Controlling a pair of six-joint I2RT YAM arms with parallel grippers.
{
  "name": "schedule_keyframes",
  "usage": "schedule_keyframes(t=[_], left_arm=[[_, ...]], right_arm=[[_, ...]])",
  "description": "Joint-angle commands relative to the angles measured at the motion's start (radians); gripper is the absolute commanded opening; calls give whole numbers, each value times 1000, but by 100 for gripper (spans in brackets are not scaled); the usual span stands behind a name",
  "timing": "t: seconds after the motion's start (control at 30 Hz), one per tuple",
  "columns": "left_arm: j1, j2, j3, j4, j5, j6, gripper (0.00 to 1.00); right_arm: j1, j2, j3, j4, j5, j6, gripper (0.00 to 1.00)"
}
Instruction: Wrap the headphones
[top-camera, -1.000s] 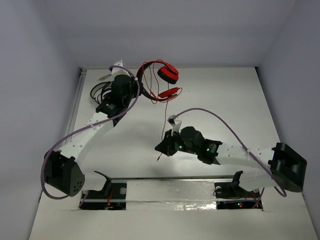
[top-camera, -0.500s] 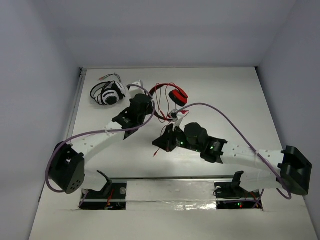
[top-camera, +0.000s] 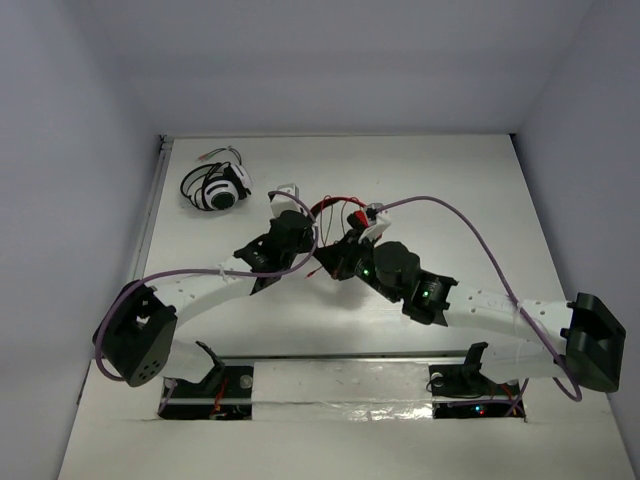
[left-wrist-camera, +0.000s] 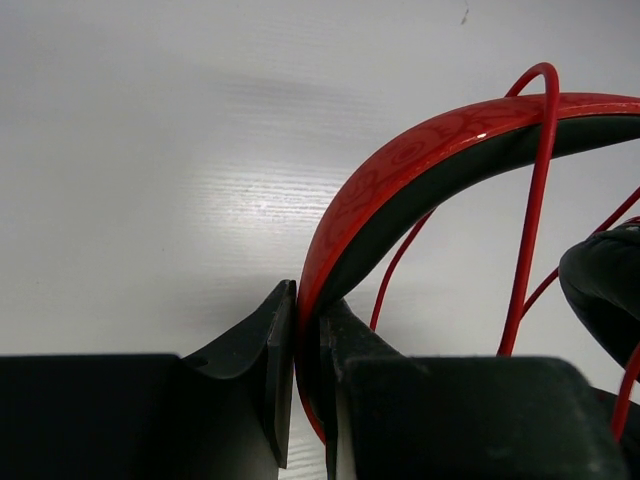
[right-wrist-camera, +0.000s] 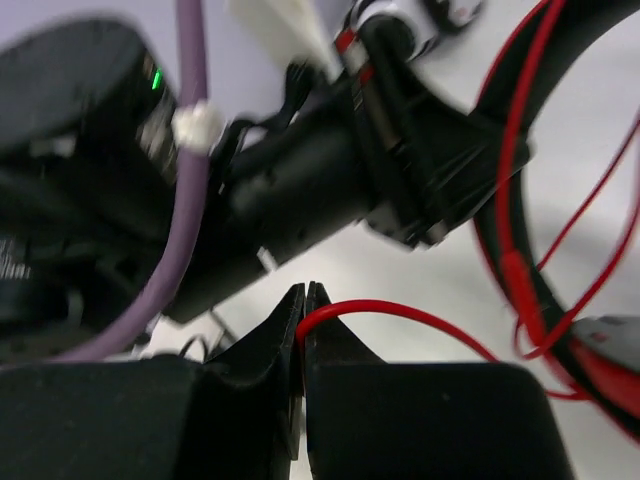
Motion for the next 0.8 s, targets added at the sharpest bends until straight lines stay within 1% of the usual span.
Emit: schedule_keyframes(t=[0.0,0.03,0.1,0.13,0.33,0.5,0.63,0.77], left_arm=[[-3,-62,-18,96,29,-40,0],[-3,-62,-19,96,43,-41,0],[-3,-57,-19,87,54,-52,0],[-3,-57,-24,88,60,-57,0],[-12,-56,-21,90,98,-80,0],[-13,-30,-6,70,100,-78,0],[-13,-13,19,41,92,-81,0],[-22,36,74,-40,57,-83,0]], right_arm=[[12,-16,20,75,215,51,0],[12,-13,4,81,285,68,0],[12,-5,-17,103,356,123,0],[12,-3,-23,104,422,142,0],[12,32,-36,95,647,251,0],[12,69,-30,123,741,320,0],[12,93,-13,118,824,333,0],[12,119,-11,126,898,366,0]])
